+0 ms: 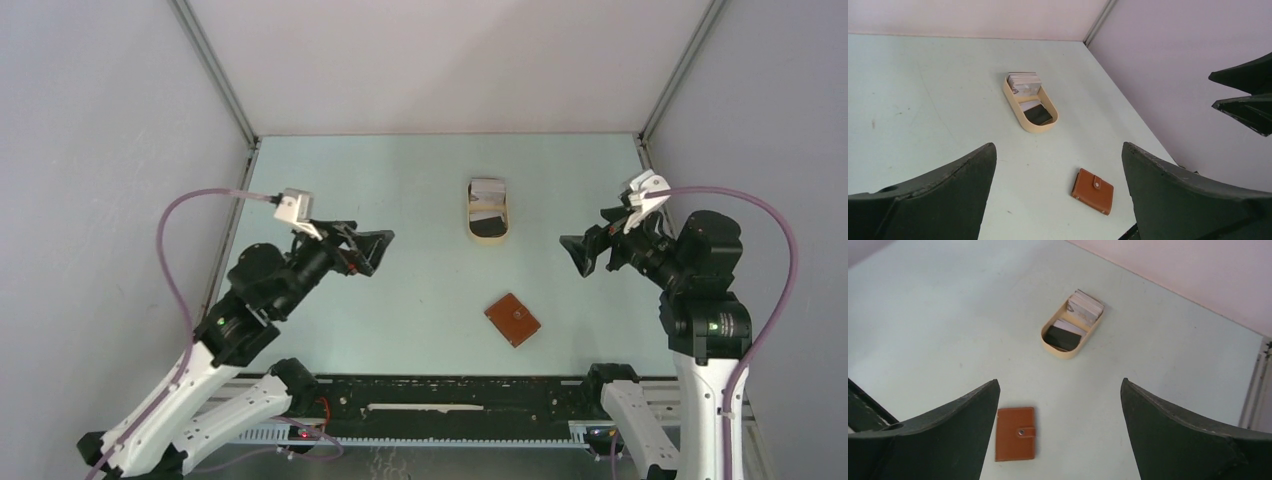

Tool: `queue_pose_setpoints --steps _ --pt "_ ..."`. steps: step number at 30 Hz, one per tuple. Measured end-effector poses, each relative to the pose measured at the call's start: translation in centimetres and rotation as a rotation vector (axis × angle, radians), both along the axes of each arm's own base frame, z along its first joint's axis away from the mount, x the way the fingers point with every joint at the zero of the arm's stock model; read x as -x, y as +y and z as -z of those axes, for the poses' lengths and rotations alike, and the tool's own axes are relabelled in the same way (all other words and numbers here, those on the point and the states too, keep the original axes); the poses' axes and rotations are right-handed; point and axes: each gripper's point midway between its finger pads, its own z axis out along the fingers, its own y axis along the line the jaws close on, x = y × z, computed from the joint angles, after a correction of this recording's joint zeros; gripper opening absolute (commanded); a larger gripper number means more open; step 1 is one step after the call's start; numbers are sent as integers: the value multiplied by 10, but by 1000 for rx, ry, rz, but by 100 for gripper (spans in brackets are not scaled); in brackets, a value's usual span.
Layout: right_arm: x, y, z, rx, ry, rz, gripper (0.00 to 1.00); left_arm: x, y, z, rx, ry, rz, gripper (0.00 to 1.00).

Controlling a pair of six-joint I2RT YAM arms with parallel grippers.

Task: Put the credit cards into the card holder
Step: Reset both arms

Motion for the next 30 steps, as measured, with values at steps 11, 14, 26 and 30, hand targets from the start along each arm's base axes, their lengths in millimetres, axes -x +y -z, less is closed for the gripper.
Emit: queue_pose_setpoints --steps 11,14,26,30 --pt "19 19 -40 -202 29 -27 100 32 56 -29 -8 -48 -104 100" --pt "22 21 -41 -237 50 -25 100 34 61 -20 -38 -28 -117 100" --pt "25 23 -43 -288 76 -10 100 43 72 -11 -61 -13 -125 100" --pt "26 22 -43 -290 74 -9 100 45 74 -13 -52 -20 -125 100"
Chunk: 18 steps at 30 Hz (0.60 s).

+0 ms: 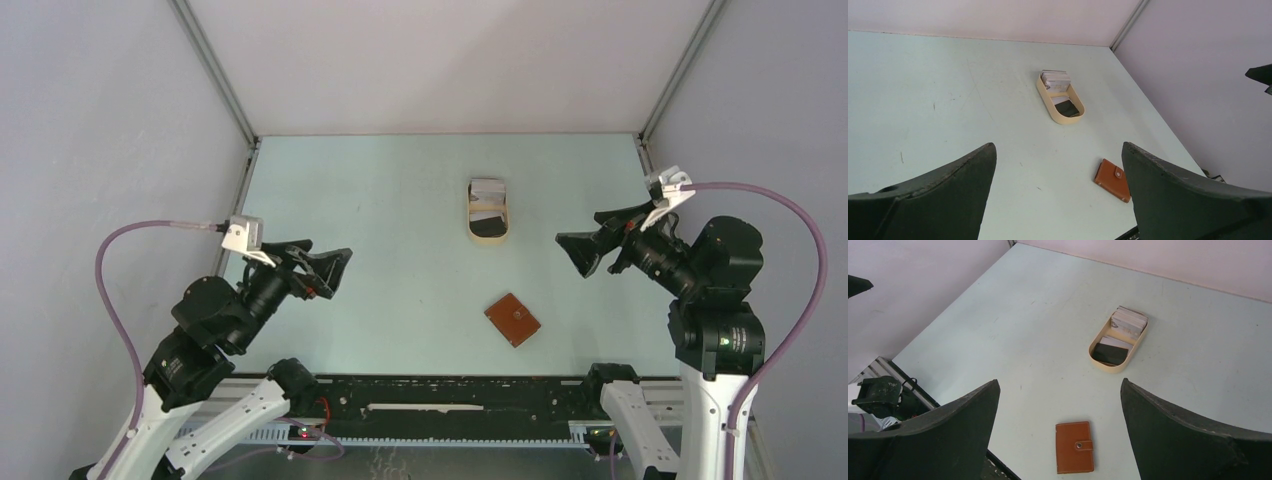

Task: Put the credit cards into the card holder
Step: Reset both arms

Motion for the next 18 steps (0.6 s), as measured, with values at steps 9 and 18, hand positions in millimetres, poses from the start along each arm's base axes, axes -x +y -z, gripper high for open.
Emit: queue_pose_setpoints --steps 9,18 --pt "3 0 -2 2 -14 1 100 0 0 1 0 0 0 100" --pt "4 0 -3 2 -17 2 100 1 1 4 1 -1 -1 100"
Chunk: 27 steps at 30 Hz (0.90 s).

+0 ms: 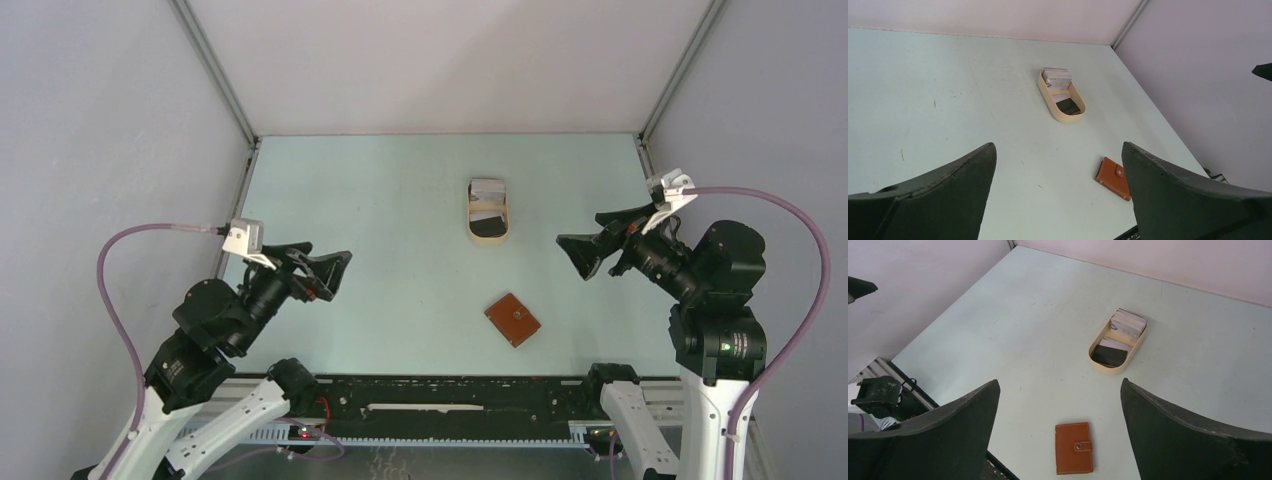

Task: Put the credit cards into the card holder
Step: Reset both arms

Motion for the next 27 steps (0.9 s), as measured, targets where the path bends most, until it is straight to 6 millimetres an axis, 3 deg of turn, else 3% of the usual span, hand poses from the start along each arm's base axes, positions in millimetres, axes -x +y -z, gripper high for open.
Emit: queue_pose_setpoints --steps 27 --pt "-1 -2 3 -2 7 7 100 1 3 10 -4 6 -8 100"
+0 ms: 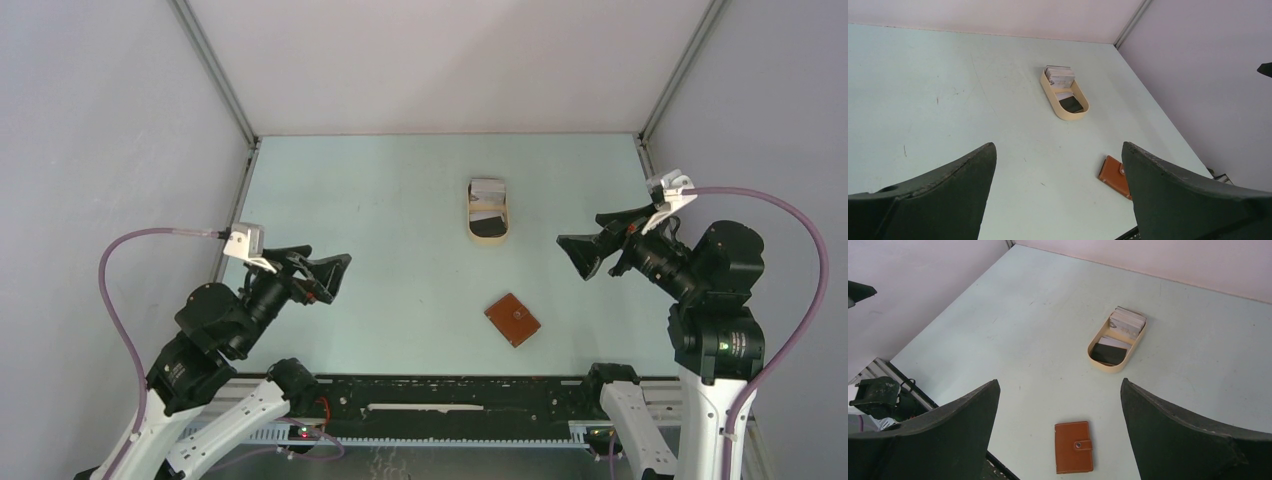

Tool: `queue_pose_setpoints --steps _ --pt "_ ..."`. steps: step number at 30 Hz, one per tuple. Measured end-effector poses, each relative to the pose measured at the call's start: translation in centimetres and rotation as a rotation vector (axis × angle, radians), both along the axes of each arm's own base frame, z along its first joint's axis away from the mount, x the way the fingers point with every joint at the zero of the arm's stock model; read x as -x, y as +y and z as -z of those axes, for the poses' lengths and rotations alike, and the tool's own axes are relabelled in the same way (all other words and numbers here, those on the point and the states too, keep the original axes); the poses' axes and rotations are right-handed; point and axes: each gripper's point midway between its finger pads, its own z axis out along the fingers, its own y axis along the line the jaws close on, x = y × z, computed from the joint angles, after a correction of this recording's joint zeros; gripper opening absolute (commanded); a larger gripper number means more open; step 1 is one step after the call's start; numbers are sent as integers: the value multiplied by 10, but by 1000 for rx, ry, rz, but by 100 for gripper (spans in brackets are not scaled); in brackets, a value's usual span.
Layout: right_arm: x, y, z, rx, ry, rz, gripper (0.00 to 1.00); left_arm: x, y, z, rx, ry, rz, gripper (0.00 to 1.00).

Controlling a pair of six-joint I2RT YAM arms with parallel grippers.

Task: Put the credit cards into the card holder
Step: Reset both arms

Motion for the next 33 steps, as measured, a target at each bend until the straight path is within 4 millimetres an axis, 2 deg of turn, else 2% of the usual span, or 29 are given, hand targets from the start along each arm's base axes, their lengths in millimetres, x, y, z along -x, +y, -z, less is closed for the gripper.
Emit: queue_pose_setpoints --steps 33 --pt "-3 -2 7 -4 10 10 100 -1 3 5 -4 2 -17 100"
